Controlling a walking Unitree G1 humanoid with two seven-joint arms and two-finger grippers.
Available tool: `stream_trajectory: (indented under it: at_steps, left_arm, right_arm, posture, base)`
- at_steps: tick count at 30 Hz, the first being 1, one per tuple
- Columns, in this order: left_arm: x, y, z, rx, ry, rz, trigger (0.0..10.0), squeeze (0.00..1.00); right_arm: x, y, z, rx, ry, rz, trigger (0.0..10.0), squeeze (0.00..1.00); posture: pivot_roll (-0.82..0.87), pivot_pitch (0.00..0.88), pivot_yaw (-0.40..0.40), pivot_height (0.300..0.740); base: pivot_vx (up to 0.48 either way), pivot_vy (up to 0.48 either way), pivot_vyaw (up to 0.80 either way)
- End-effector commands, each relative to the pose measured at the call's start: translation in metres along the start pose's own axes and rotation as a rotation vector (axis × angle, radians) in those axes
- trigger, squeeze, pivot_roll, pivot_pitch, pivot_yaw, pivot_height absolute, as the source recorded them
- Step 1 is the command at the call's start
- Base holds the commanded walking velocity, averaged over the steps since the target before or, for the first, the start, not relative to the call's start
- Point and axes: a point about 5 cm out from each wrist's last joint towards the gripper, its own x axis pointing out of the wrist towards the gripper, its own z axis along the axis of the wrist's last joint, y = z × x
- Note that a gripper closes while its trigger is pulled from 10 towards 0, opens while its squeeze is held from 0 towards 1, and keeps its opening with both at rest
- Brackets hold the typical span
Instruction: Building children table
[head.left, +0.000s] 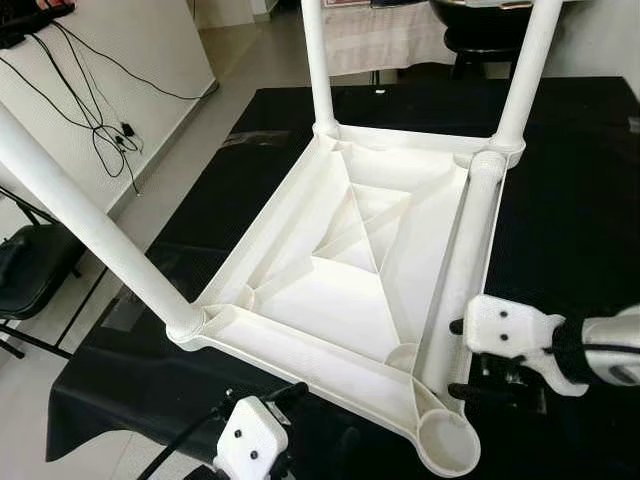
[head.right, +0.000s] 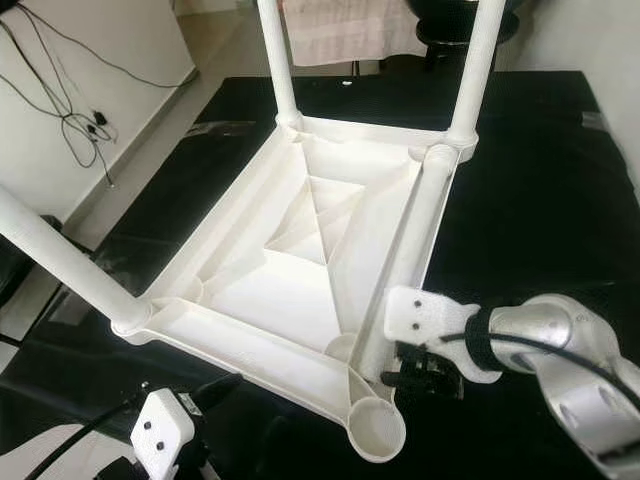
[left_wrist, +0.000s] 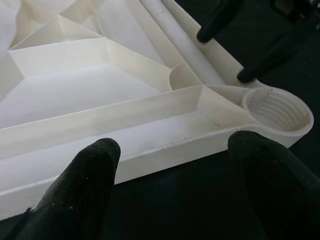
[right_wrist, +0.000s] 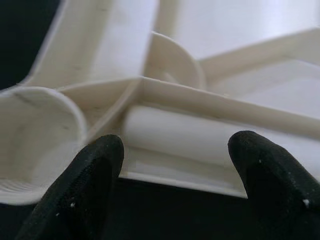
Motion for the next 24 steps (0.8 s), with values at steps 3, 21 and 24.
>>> stream_trajectory:
  at_steps: [3, 21, 24]
  left_arm:
    - [-0.003, 0.003, 0.001, 0.013, 0.012, -0.006, 10.0, 0.0]
    - [-0.002, 0.001, 0.006, 0.02, -0.003, -0.035, 10.0, 0.0]
    - [-0.001, 0.001, 0.007, 0.024, -0.007, -0.036, 10.0, 0.0]
  right_arm:
    - [0.015, 0.014, -0.009, 0.05, 0.063, 0.063, 10.0, 0.0]
    - [0.059, -0.009, 0.026, -0.373, 0.093, -0.176, 10.0, 0.0]
    - [0.063, -0.015, 0.029, -0.539, 0.131, -0.094, 10.0, 0.0]
  posture:
    - [-0.16, 0.224, 0.118, 0.74]
    - [-0.15, 0.221, 0.115, 0.74]
    - [-0.15, 0.215, 0.11, 0.74]
  base:
    - [0.0, 0.0, 0.0]
    - [0.0, 0.0, 0.0]
    - [0.0, 0.0, 0.0]
